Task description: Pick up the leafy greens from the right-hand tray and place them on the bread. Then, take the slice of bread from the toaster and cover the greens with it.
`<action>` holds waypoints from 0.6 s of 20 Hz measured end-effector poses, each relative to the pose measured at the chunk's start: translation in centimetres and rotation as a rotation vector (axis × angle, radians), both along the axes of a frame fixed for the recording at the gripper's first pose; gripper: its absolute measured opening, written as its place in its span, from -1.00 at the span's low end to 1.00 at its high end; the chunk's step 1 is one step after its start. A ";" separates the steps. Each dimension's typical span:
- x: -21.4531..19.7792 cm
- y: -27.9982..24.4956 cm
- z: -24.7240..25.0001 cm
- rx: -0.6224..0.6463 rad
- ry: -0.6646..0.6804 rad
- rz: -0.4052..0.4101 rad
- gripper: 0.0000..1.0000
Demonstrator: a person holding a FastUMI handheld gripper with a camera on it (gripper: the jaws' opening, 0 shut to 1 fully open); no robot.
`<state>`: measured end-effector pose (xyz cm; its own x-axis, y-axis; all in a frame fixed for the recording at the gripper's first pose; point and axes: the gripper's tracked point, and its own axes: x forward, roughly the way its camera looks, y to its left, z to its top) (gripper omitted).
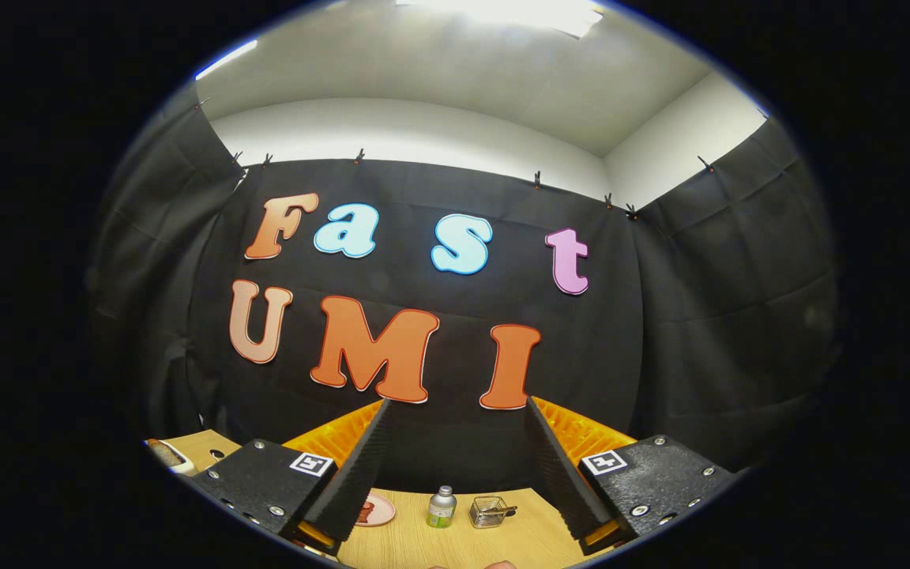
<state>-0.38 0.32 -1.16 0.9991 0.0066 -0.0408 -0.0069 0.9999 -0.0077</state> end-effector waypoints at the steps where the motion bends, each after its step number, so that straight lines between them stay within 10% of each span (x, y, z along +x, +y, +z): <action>1: 0.0 0.1 -0.5 -0.005 0.012 0.000 0.96; 12: -3.0 0.7 -13.2 -0.067 0.389 -0.001 0.97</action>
